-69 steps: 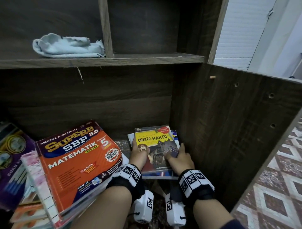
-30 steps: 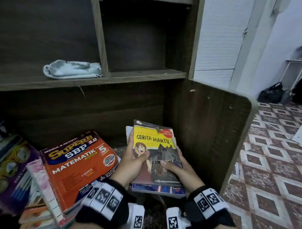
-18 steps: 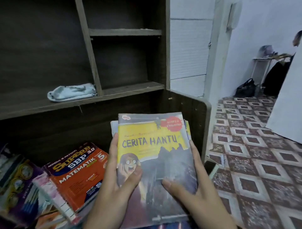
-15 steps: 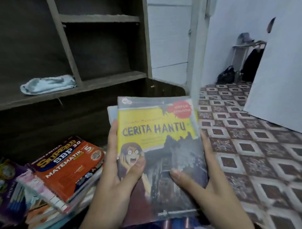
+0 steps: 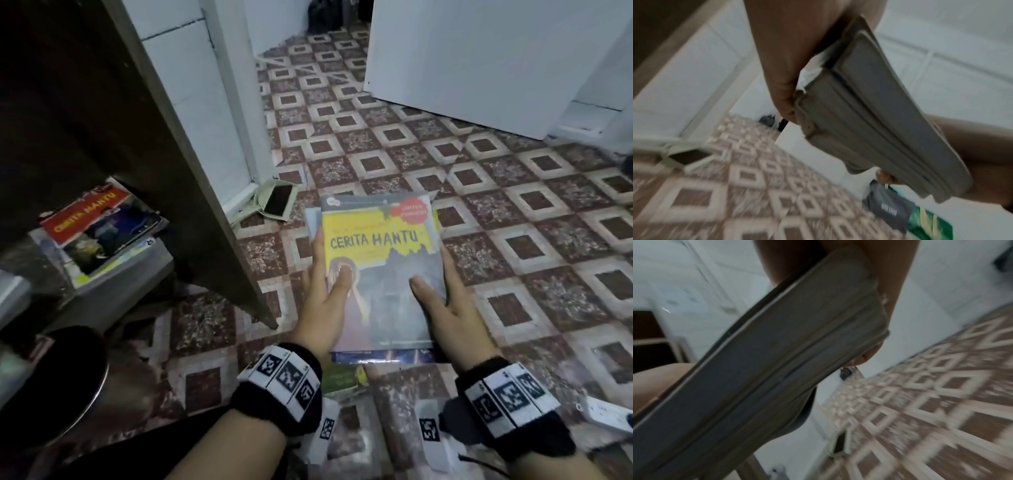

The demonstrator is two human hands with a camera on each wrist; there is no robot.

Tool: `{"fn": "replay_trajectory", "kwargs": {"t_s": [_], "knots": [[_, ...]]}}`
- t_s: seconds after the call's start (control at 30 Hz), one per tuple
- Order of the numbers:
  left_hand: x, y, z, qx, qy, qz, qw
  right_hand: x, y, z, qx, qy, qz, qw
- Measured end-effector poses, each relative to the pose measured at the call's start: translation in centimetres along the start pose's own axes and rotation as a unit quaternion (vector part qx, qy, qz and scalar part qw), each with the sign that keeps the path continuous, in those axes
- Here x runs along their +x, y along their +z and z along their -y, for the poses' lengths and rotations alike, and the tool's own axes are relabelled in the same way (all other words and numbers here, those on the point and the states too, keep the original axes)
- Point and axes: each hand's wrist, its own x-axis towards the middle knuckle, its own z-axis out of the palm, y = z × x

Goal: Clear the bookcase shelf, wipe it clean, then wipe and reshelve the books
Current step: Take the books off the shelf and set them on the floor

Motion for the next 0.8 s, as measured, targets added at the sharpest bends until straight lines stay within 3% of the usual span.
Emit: {"fn": "replay_trajectory", "kwargs": {"t_s": [0.1,0.27,0.4,0.73,0.8], "knots": [[1.3,1.8,6.4,0.015,-0.085,0.016,0.996,0.4,-0.2,-6.8,-0.007,0.105,-0.003,0.994],[2.3,1.0,15.0,0.006,-0.178,-0.001,0.984,1.5,3.2,-15.4,-0.041,0.198,0.035,0.979],[2.5,-1.1,20.7,0.035,-0.228,-0.045,0.972,2.2,6.6,-20.3,-0.057,0.226,0.071,0.970],[3.5,-2.5,26.3,0.009,-0.295,-0.038,0.955,3.7,9.3,-25.9,-0.118,0.237,0.096,0.959],[3.3,-2.4,27.3,0.026,-0.327,-0.015,0.945,4.2,9.1,-27.2,-0.152,0.248,0.131,0.948]]}}
